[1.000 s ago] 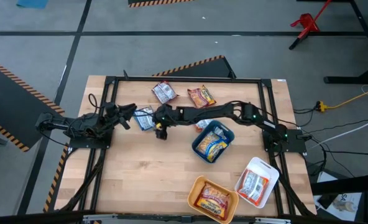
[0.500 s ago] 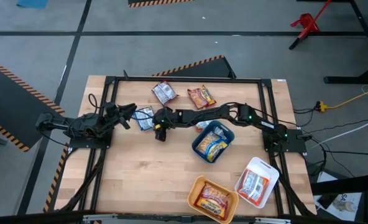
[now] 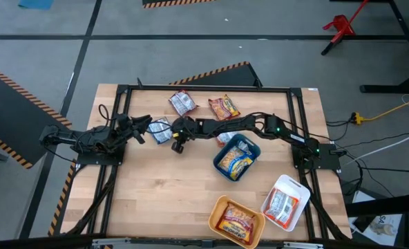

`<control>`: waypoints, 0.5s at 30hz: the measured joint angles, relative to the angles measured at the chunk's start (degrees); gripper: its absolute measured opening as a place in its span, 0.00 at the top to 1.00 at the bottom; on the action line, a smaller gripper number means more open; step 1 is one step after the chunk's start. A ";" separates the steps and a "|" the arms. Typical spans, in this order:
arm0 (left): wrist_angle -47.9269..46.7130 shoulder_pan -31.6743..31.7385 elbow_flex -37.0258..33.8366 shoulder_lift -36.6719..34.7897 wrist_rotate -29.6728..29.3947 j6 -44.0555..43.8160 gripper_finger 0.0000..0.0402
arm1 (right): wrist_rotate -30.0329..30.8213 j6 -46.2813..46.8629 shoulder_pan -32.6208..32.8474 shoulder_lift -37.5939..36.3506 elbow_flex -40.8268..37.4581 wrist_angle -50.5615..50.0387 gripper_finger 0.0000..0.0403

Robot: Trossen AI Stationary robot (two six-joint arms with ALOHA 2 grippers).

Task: Sort Maruchan noodles
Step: Put the blue noodle pack into the green bin

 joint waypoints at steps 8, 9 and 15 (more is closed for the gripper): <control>0.04 0.00 -0.01 0.00 0.30 -0.04 0.73 | -5.87 7.68 0.61 -1.61 -0.08 -4.02 1.00; 0.13 -0.01 -0.01 0.01 0.55 -0.06 0.73 | -6.57 7.71 0.90 -2.41 -0.16 -6.39 1.00; 0.23 -0.02 0.00 0.02 1.96 -1.20 0.73 | -7.08 6.62 3.12 -7.61 -0.29 -14.88 1.00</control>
